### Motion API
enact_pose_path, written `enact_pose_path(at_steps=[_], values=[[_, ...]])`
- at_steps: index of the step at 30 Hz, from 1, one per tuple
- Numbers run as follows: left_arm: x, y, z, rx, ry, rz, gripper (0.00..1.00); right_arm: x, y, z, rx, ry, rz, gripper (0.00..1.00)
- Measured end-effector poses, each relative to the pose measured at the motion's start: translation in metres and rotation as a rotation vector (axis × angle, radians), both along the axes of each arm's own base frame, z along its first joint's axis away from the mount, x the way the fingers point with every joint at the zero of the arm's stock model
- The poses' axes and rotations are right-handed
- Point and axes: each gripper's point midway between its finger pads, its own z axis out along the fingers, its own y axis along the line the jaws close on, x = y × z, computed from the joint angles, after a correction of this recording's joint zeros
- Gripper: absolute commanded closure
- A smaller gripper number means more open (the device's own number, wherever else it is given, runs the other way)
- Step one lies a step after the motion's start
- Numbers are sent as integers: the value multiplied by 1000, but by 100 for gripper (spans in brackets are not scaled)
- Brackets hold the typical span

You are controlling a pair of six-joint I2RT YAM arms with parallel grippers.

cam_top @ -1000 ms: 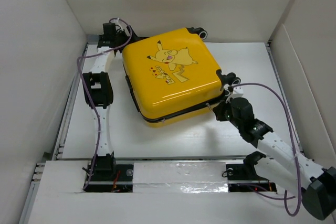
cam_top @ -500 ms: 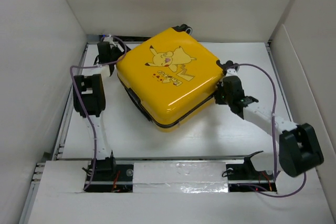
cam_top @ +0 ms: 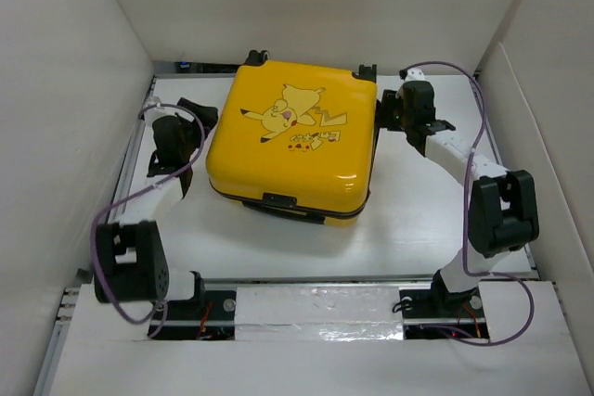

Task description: Pack the luggage

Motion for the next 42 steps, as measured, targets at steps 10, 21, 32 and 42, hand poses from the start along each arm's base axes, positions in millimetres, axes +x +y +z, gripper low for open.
enact_pose_path(at_steps=[10, 21, 32, 42], values=[[-64, -54, 263, 43, -593, -111, 100, -55, 7, 79, 158, -192, 117, 78], [-258, -262, 124, 64, -433, -1012, 100, -197, 36, 49, 246, -220, 312, 100], [-342, -246, -13, 49, -141, -1088, 92, -280, 100, 17, 282, -96, 680, 98], [-290, -219, -80, 124, 86, -736, 35, -278, 132, 3, 280, -8, 789, 95]])
